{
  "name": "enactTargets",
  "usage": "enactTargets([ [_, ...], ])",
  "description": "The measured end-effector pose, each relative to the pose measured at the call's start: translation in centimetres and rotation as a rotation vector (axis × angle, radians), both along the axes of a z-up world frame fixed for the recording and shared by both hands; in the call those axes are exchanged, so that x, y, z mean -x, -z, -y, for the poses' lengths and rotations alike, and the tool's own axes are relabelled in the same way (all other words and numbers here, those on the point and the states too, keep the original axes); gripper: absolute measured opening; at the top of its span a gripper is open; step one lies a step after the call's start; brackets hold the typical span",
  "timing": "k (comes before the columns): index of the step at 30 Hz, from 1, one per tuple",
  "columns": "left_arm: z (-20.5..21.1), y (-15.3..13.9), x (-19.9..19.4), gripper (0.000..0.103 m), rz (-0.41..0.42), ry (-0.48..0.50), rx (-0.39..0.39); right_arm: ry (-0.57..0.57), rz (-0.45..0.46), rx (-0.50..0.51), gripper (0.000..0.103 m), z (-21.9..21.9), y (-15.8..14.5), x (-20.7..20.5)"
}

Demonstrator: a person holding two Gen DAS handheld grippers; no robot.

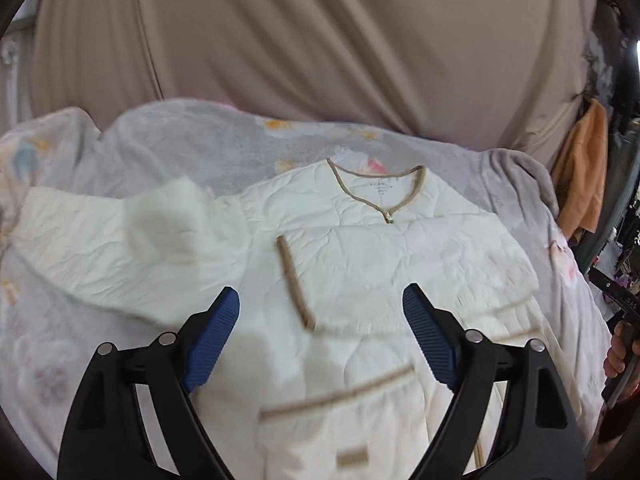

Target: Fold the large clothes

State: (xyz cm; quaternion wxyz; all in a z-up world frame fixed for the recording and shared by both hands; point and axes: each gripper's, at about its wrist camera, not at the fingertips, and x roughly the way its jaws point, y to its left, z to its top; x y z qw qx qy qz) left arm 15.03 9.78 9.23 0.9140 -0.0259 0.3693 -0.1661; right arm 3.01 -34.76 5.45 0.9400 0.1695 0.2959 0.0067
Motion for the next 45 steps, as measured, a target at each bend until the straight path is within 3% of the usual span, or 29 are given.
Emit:
enactTargets([
  [5, 2.3, 6.0, -9.0, 0.081, -0.188, -0.052, 0.004, 0.077, -0.126, -0.077, 0.060, 0.9, 4.1, -10.5],
  [9, 1.9, 10.0, -12.4, 0.073, -0.293, -0.092, 0.046, 0.163, -0.218, -0.129, 0.060, 2.3, 8.7, -15.7],
  [10, 2.0, 10.3, -12.5, 0.067, -0.287, -0.092, 0.042, 0.172, -0.250, -0.134, 0.052, 2.6, 9.9, -16.8],
  [11, 2.0, 10.2, -12.5, 0.050, -0.261, -0.091, 0.031, 0.163, -0.266, -0.143, 0.028, 2.6, 10.7, -17.5],
  [12, 2.1, 9.9, -12.3, 0.038, -0.246, -0.081, 0.024, 0.146, -0.263, -0.148, 0.021, 2.5, 10.8, -17.7],
  [13, 2.1, 9.4, -12.0, 0.017, -0.228, -0.077, 0.015, 0.136, -0.220, -0.120, 0.013, 2.0, 10.0, -17.4],
  [14, 1.9, 8.4, -11.6, 0.014, -0.197, -0.068, 0.029, 0.126, -0.148, -0.066, 0.010, 1.3, 8.5, -16.6],
  [16, 1.6, 6.1, -10.6, 0.013, -0.106, -0.060, 0.052, 0.090, -0.009, 0.001, 0.009, 0.1, 5.5, -14.5],
  [18, 1.5, 5.0, -10.1, 0.013, -0.041, -0.069, 0.041, 0.083, 0.061, 0.027, 0.009, -0.1, 4.3, -13.2],
  [20, 2.2, 6.5, -10.8, 0.014, -0.043, -0.071, -0.026, 0.106, -0.012, 0.076, 0.010, 0.4, 6.1, -14.4],
  [21, 2.6, 7.9, -11.6, 0.014, -0.083, -0.071, -0.053, 0.108, -0.114, 0.072, 0.010, 1.0, 8.5, -15.9],
  [22, 3.1, 10.2, -12.5, 0.014, -0.152, -0.071, -0.088, 0.105, -0.209, 0.044, 0.014, 1.7, 10.7, -17.0],
  [23, 3.1, 11.4, -12.8, 0.015, -0.176, -0.071, -0.096, 0.104, -0.230, -0.018, 0.015, 2.4, 11.7, -17.1],
  [25, 3.2, 10.7, -11.8, 0.016, -0.122, -0.080, -0.127, 0.132, -0.182, -0.037, 0.016, 3.2, 10.2, -15.8],
  [27, 2.7, 9.1, -10.6, 0.017, -0.094, -0.095, -0.130, 0.165, -0.115, 0.025, 0.018, 2.9, 7.7, -13.8],
  [30, 1.4, 5.6, -7.2, 0.036, -0.015, -0.095, -0.082, 0.078, -0.029, 0.083, 0.017, 0.7, 4.4, -10.5],
  [32, 1.7, 3.7, -4.9, 0.051, 0.045, -0.068, -0.057, -0.012, -0.034, 0.122, 0.014, -1.7, 3.8, -9.4],
  [33, 2.5, 3.4, -4.3, 0.052, 0.059, -0.048, -0.058, -0.064, -0.048, 0.136, 0.014, -3.3, 4.1, -9.2],
  [36, 6.5, 5.7, -4.1, 0.052, -0.004, 0.040, -0.115, -0.191, -0.101, 0.165, 0.013, -7.6, 6.1, -9.8],
  [37, 7.4, 6.9, -4.2, 0.052, -0.030, 0.056, -0.146, -0.227, -0.132, 0.193, 0.007, -8.9, 7.3, -10.1],
  [39, 8.6, 9.8, -4.3, 0.053, -0.076, 0.059, -0.238, -0.226, -0.189, 0.295, 0.006, -10.0, 9.3, -10.8],
  [40, 8.4, 10.7, -4.3, 0.053, -0.080, 0.051, -0.259, -0.215, -0.210, 0.314, 0.006, -9.6, 10.0, -10.7],
  [45, 5.7, 11.3, -3.6, 0.054, -0.066, 0.026, -0.262, -0.104, -0.266, 0.196, 0.002, -3.1, 10.7, -9.9],
])
